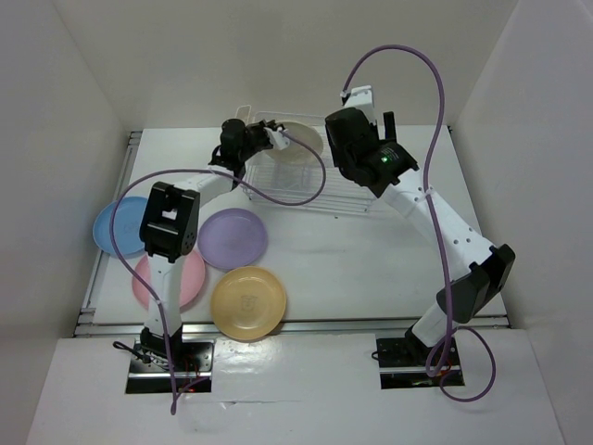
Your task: Load the plates into the dish rack
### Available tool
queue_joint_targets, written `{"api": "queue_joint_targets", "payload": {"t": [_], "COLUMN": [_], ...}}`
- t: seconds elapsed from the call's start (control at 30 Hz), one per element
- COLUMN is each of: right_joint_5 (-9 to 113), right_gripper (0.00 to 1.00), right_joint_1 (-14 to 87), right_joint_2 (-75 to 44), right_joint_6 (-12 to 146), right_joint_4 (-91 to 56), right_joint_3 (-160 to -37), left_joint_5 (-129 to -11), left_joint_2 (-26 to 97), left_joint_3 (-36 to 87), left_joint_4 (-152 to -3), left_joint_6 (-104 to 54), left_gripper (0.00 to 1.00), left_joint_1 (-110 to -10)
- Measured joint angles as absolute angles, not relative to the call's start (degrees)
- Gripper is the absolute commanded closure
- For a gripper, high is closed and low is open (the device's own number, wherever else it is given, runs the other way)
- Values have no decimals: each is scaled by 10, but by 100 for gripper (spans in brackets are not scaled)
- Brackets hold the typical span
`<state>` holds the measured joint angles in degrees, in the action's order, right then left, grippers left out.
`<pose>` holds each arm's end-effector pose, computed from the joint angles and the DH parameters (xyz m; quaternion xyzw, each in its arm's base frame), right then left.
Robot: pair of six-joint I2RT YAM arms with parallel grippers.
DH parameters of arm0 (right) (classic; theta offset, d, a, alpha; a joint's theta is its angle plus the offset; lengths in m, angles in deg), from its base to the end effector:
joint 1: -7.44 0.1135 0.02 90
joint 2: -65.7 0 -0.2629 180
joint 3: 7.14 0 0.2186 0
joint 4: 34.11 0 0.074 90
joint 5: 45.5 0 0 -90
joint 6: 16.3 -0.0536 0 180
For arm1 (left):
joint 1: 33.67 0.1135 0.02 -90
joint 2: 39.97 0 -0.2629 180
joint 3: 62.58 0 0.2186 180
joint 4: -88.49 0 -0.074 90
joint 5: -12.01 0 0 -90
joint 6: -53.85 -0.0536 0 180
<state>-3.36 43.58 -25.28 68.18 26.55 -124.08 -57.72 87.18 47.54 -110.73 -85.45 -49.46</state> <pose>0.2750 0.1516 0.4095 -0.0322 0.8306 -0.1850 0.5242 0.4876 -0.1572 0.2638 0.4741 0.5072 0.0876 0.7143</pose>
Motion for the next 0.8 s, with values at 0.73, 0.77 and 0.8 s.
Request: {"api": "queue_joint_targets", "payload": {"t": [0.73, 0.77, 0.8], "right_joint_5": [-44, -44, -44], "right_gripper": [0, 0, 0], "right_joint_1": [436, 436, 436], "right_joint_2": [-253, -253, -253], "right_joint_6": [682, 682, 682], "right_joint_4": [259, 260, 259], "right_joint_3": [-1202, -1200, -1197], "left_joint_5": [-641, -653, -663], "left_joint_2": [832, 824, 814], "left_joint_3": [392, 380, 365], "left_joint_4": [-1078, -1082, -1088], "left_joint_6": [-853, -855, -855], "left_gripper": [1, 1, 1], "left_joint_1": [-509, -511, -513]}}
